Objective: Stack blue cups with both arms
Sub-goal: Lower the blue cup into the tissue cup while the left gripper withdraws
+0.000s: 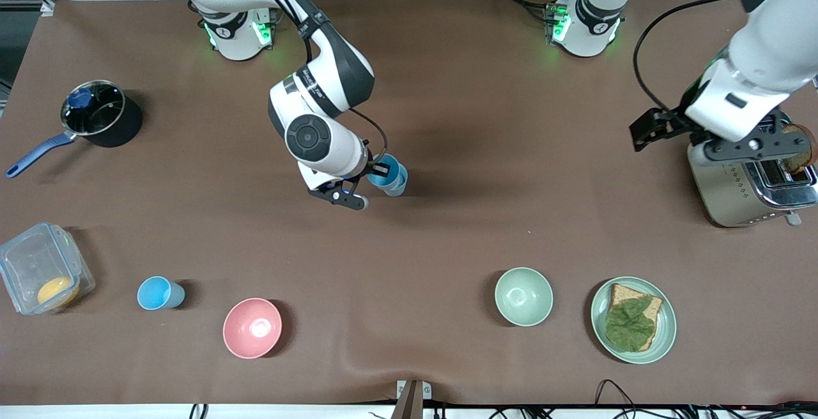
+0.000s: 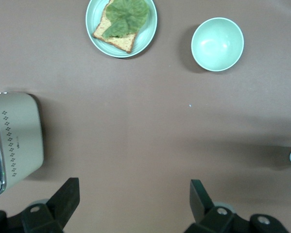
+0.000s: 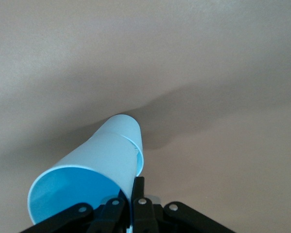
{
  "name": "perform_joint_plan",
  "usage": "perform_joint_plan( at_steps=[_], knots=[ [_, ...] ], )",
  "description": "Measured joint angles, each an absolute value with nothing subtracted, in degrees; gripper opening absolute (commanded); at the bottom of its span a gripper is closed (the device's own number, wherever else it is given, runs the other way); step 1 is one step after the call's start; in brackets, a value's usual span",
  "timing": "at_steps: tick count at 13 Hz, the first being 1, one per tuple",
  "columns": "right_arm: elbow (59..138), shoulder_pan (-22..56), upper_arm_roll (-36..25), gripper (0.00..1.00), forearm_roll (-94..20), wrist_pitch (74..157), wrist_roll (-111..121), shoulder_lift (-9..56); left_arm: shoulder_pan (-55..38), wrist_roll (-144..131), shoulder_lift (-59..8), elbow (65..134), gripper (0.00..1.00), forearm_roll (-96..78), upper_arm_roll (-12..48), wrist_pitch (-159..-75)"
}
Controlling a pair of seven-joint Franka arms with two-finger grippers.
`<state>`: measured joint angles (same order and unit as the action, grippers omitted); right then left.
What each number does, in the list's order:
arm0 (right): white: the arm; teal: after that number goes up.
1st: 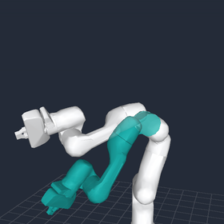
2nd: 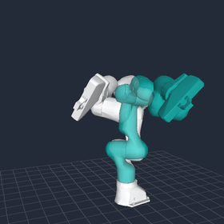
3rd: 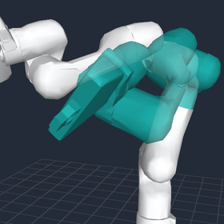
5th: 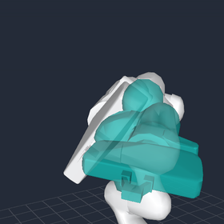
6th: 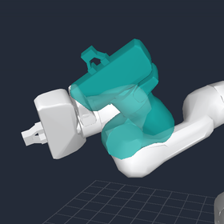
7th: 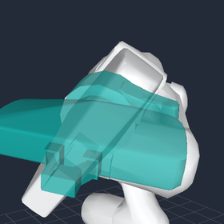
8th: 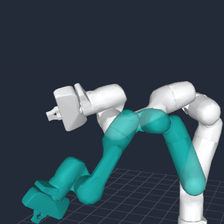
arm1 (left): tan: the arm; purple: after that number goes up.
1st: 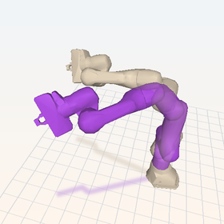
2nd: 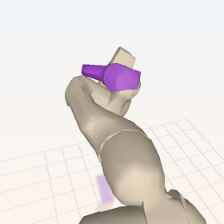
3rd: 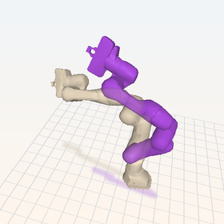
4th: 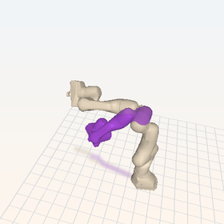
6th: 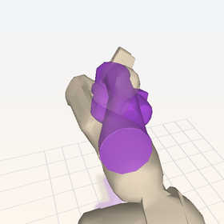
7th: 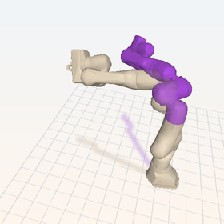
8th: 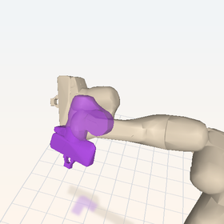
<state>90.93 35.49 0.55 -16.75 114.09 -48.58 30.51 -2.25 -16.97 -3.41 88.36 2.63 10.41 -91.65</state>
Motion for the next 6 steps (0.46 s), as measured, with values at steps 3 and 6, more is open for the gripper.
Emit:
perform_joint_plan(
  at_steps=[3, 6],
  knots=[
    [90.9, 37.2, 0.5, 0.0, -16.8, 114.4, -51.2, 31.3, -2.2, -16.9, -2.7, 89.8, 1.0, 2.6, 10.7, -91.6],
    [90.8, 37.3, 0.0, 1.0, -16.7, 114.5, -51.3, 32.0, -2.1, -16.9, -2.3, 90.7, 1.0, 2.6, 10.8, -91.6]
  ],
)
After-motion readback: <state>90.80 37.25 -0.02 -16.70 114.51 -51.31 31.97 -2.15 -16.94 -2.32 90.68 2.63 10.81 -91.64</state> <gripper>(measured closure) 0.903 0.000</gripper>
